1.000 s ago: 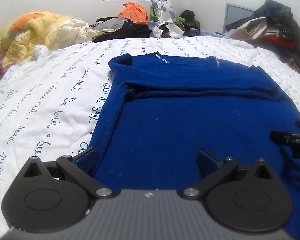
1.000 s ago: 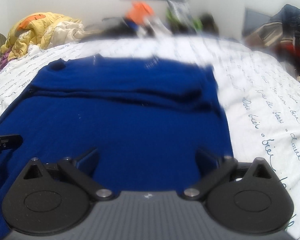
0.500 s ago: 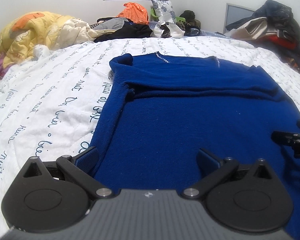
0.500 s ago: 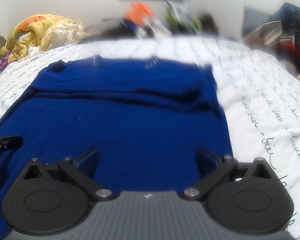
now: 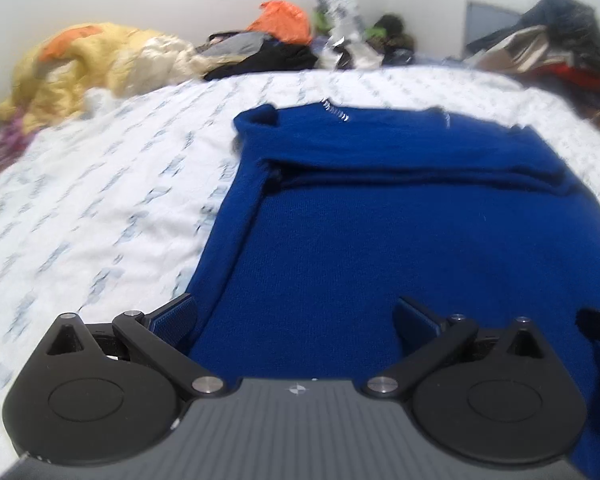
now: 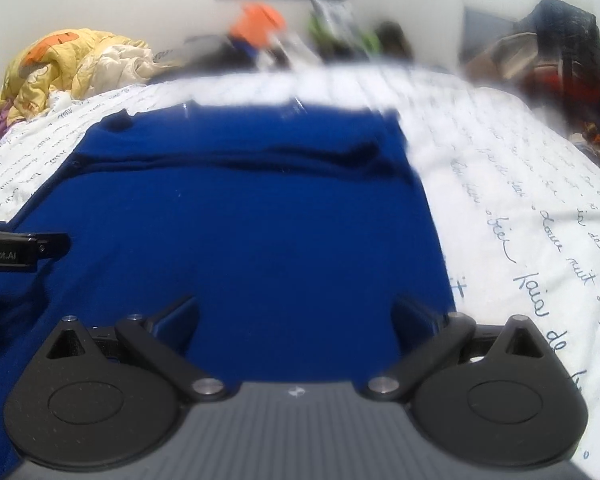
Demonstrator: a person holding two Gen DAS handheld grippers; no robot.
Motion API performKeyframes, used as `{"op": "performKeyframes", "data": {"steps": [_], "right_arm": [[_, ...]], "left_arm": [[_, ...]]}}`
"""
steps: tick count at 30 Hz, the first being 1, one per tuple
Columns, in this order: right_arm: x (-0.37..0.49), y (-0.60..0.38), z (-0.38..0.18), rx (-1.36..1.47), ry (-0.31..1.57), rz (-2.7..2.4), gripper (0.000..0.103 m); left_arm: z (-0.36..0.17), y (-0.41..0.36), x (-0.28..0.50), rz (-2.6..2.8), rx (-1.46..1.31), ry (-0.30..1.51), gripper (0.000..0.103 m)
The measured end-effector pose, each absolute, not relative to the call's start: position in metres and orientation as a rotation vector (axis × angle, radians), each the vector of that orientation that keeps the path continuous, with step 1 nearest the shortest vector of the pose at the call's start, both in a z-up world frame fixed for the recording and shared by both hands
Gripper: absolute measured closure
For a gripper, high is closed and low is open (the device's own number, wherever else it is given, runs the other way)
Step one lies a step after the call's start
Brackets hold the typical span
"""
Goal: Fold small clothes
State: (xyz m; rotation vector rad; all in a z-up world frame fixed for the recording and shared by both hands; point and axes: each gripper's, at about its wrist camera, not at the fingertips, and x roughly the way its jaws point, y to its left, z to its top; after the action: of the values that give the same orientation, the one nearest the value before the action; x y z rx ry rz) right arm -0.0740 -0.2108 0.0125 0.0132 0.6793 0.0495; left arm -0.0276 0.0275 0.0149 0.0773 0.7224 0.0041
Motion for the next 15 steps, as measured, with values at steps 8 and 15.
{"op": "performKeyframes", "data": {"steps": [8, 15], "right_arm": [[-0.076, -0.211, 0.012, 0.014, 0.677, 0.050, 0.000], [-0.124, -0.200, 0.012, 0.004, 0.684, 0.095, 0.000]], "left_arm": [[0.005, 0.016, -0.092, -0.106, 0.075, 0.691, 0.000], [0.004, 0.017, -0.085, -0.117, 0.071, 0.692, 0.000]]}}
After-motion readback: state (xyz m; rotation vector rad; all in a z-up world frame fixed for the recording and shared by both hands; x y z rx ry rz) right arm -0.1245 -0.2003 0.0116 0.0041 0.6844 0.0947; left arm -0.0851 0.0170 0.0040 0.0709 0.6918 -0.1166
